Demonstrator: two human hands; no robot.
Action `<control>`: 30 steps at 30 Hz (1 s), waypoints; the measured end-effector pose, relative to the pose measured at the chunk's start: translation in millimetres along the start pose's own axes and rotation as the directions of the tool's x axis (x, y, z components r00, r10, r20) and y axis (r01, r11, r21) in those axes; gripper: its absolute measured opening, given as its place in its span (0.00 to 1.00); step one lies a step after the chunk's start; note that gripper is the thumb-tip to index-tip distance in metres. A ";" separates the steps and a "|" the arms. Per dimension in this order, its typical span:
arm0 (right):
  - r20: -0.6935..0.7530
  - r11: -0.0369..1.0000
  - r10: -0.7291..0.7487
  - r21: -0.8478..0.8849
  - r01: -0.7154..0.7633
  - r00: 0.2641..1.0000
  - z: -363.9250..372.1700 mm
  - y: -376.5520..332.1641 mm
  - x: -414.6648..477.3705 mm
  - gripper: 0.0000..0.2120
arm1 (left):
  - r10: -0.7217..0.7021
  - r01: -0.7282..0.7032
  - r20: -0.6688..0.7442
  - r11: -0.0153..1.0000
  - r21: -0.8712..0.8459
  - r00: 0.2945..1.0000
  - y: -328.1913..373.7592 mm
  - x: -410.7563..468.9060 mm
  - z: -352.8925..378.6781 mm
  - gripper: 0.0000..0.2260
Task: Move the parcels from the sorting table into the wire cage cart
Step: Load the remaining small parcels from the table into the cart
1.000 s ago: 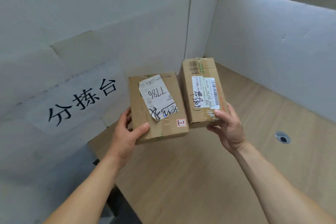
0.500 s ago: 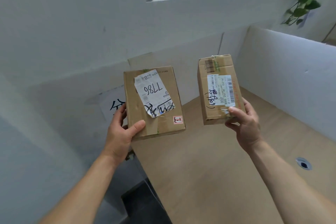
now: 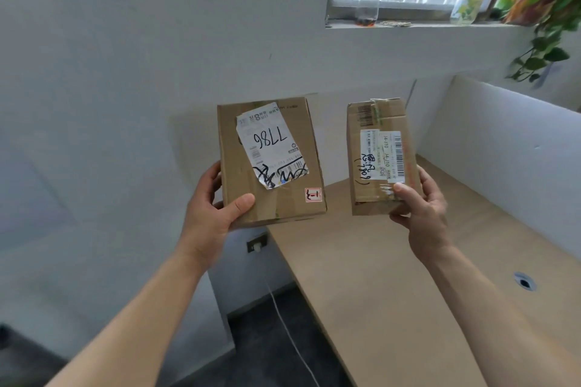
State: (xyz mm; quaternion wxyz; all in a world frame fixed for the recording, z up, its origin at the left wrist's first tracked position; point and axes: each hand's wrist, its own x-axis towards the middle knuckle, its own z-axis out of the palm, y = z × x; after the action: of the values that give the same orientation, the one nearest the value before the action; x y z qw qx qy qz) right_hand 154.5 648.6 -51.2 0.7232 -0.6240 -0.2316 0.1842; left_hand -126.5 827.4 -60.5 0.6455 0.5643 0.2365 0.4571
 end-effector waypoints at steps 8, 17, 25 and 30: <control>0.036 0.998 0.017 0.068 -0.019 0.999 19.9 -9.4 -47.1 0.22 | -0.006 0.007 -0.099 1.000 0.011 0.995 32.2 -66.0 -39.5 0.42; 0.253 0.993 0.038 0.096 -0.064 0.967 56.1 -13.6 -72.7 0.22 | 0.087 -0.070 -0.319 0.995 0.064 0.944 63.7 -144.2 -71.6 0.42; 0.443 0.990 -0.002 0.126 -0.060 0.896 87.5 -16.5 -110.1 0.21 | 0.161 -0.110 -0.518 0.986 0.128 0.840 85.5 -236.6 -83.2 0.36; 0.562 0.986 0.003 0.135 -0.095 0.827 112.3 -18.1 -142.2 0.19 | 0.210 -0.121 -0.606 0.975 0.186 0.767 104.3 -297.2 -92.0 0.29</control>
State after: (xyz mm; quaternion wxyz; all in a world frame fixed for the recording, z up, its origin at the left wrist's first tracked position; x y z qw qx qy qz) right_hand -26.7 658.6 -35.5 0.6657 -0.4893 -0.4017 0.3950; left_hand -375.4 614.0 -47.7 0.4483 0.4431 0.4159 0.6555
